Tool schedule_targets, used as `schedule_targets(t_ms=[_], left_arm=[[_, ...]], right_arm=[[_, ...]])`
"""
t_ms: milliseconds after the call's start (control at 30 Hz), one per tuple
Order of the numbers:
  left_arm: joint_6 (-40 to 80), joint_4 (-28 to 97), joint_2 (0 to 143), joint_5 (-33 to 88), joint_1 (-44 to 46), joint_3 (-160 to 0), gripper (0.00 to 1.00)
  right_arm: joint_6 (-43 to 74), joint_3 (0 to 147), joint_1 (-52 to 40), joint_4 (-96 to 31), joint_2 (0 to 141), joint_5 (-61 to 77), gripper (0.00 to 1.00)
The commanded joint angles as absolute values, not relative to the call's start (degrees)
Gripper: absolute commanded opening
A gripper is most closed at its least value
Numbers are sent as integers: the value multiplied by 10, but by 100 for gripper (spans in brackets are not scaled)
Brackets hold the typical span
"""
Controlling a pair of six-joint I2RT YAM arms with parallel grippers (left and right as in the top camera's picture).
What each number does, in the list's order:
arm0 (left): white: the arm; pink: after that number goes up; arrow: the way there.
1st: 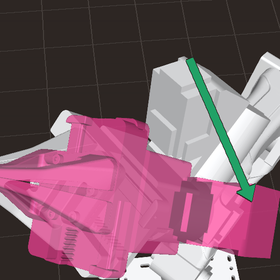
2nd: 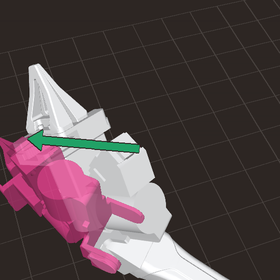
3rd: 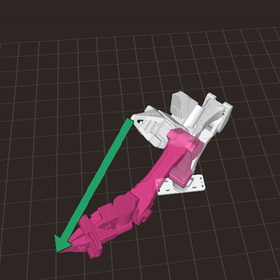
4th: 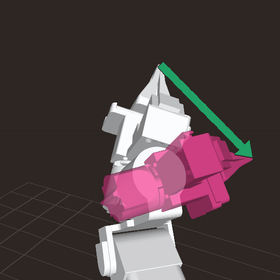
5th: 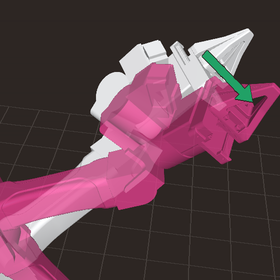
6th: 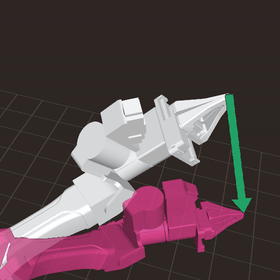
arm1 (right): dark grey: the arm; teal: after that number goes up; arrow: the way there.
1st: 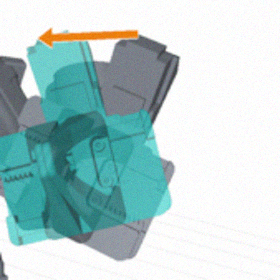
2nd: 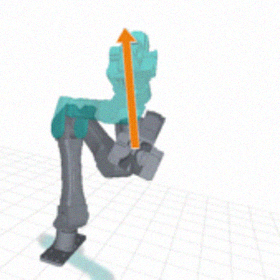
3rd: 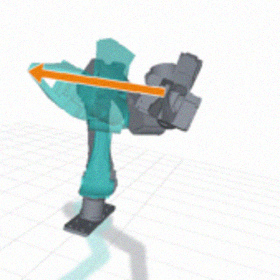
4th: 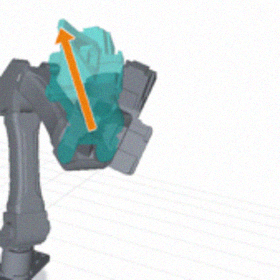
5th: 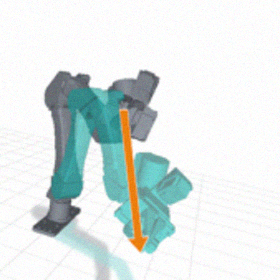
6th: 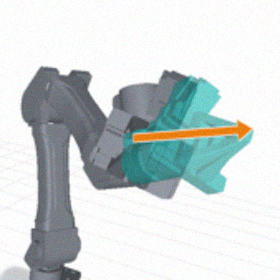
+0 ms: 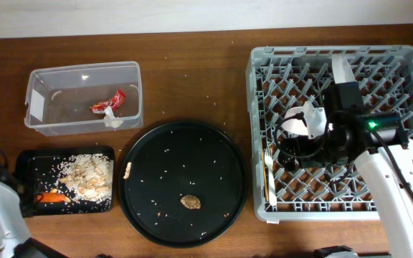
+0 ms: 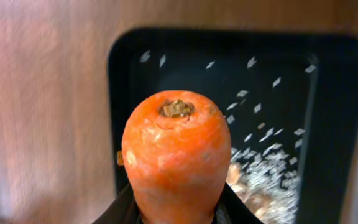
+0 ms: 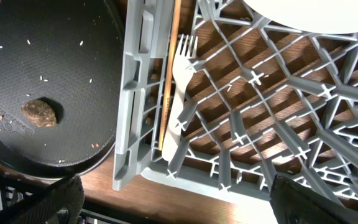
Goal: Sort waste into correct bins and load items into the dishwasher rack
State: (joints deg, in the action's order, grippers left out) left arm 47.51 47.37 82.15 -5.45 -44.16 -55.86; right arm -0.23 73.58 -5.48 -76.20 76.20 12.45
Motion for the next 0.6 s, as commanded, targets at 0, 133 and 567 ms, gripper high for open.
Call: schedule_targets(t_ms=[0, 133, 567], left_arm=[[466, 448, 845, -58, -444, -571, 21], [466, 433, 884, -59, -444, -571, 21], [466, 427, 984, -58, -444, -571, 46]], right_arm=[[-6, 733, -60, -761, 763, 117, 99], [-6, 733, -60, -761, 763, 117, 98], [-6, 733, -60, -765, 763, 117, 98]])
